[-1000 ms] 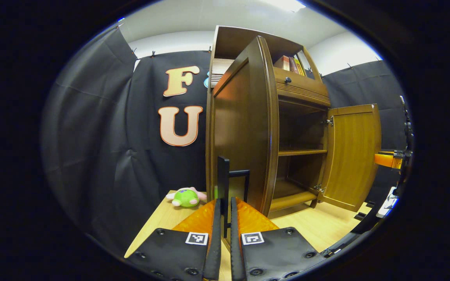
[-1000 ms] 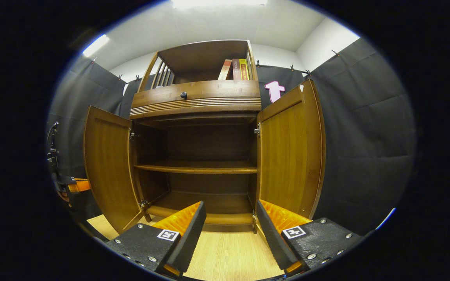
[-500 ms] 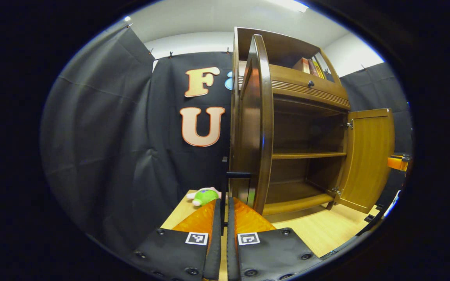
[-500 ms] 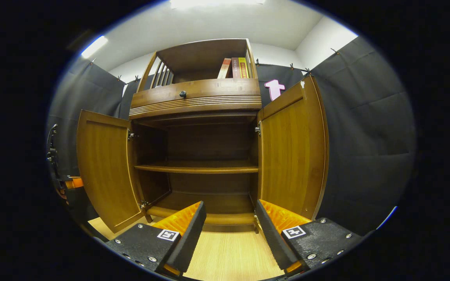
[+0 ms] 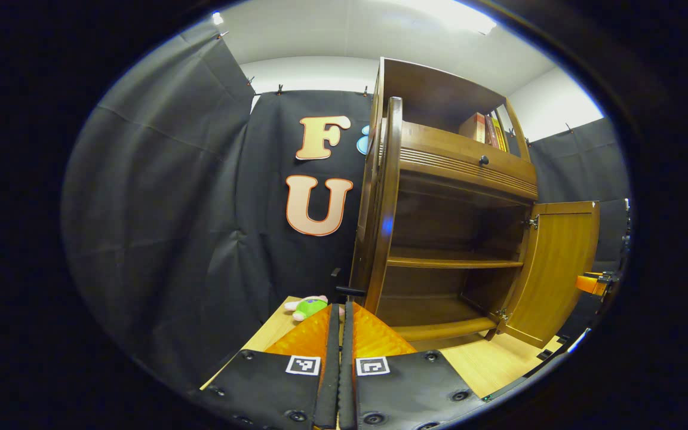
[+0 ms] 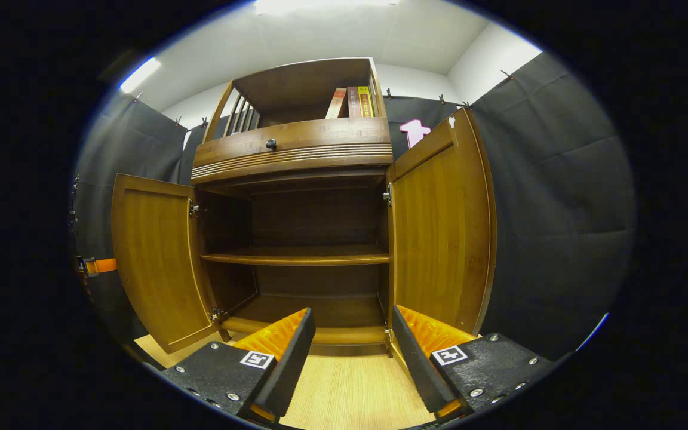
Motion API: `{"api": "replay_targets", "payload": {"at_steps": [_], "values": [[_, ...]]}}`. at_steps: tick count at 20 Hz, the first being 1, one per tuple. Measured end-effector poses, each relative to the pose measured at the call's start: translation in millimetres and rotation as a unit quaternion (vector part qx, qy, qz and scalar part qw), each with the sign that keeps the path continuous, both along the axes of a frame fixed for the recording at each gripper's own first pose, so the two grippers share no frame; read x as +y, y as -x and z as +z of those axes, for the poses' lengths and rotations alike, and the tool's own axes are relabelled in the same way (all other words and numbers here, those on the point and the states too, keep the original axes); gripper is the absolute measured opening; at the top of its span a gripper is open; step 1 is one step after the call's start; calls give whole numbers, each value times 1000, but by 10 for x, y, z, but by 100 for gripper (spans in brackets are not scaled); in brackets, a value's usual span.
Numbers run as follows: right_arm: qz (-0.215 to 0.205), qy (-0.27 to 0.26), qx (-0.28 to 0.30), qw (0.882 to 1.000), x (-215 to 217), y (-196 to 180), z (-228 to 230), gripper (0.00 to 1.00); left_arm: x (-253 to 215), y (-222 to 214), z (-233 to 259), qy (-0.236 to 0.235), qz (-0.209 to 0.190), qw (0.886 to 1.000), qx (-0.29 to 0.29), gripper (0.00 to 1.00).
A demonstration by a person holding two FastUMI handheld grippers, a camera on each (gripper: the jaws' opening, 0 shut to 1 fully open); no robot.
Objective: Open the right door of the double-door shoe cabinet with the right hand, and open the left door with the left hand.
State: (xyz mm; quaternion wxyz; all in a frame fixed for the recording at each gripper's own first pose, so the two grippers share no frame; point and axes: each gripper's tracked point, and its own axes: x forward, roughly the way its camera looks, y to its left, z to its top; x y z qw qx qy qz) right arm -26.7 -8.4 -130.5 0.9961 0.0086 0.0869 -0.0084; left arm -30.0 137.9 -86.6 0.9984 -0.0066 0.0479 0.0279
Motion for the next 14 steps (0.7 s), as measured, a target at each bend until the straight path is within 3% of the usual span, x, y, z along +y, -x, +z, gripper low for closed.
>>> {"api": "replay_targets", "payload": {"at_steps": [5, 6, 9, 11, 12, 13, 14], "values": [[-3, 2, -6, 1000, -94, 10, 56, 81, -345, 38, 67, 10, -29, 1000, 6, 8], [-3, 2, -6, 1000, -105, 8, 64, 81, -383, 42, 113, 2, -30, 1000, 3, 0], [-2, 1, -9, 1000, -145, 29, 82, 81, -530, 78, 271, -20, -27, 999, -16, 0], [-3, 2, -10, 1000, -175, 35, 93, 81, -621, 85, 355, -20, -21, 999, -24, 16], [-3, 2, -11, 1000, -194, 37, 89, 81, -713, 88, 363, -19, -25, 999, -24, 8], [-2, 2, -10, 1000, -206, 32, 86, 92, -781, 74, 385, -18, -28, 999, -23, 13], [-1, 2, -8, 1000, -221, 20, 77, 92, -813, 57, 400, -16, -26, 999, -21, 18]]}}
